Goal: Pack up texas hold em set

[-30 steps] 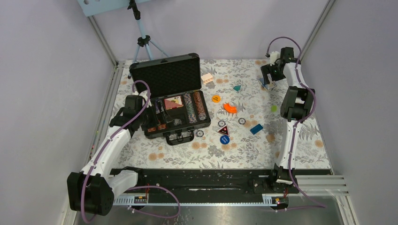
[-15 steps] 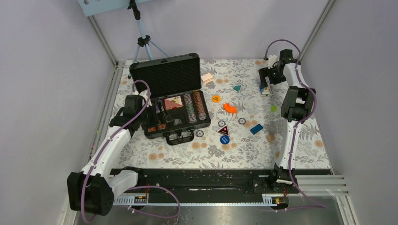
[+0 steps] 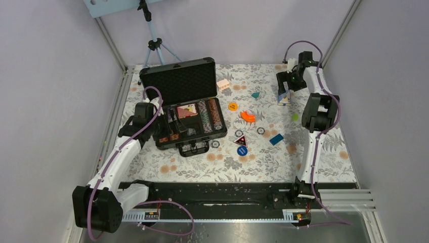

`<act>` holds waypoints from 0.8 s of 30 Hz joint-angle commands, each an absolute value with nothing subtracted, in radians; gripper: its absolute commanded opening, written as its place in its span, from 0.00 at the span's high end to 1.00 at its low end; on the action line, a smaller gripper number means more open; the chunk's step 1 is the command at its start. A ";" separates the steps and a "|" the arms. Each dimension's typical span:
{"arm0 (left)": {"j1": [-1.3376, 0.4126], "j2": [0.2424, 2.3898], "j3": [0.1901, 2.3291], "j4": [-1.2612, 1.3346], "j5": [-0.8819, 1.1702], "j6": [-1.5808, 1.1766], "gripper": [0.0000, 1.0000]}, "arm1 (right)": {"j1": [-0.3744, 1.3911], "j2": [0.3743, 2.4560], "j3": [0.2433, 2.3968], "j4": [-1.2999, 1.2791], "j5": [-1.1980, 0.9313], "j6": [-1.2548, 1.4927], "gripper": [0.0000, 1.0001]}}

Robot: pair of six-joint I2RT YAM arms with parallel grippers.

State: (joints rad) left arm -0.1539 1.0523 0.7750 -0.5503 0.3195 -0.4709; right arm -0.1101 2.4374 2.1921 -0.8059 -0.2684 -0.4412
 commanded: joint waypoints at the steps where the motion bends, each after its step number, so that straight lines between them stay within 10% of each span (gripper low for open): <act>1: -0.158 1.043 0.771 -0.505 0.348 -0.466 0.01 | -0.101 2.335 2.216 -0.848 -0.191 -0.328 0.01; 24: -0.158 1.029 0.769 -0.500 0.354 -0.466 0.01 | -0.022 2.409 2.178 -0.928 0.072 -0.101 0.00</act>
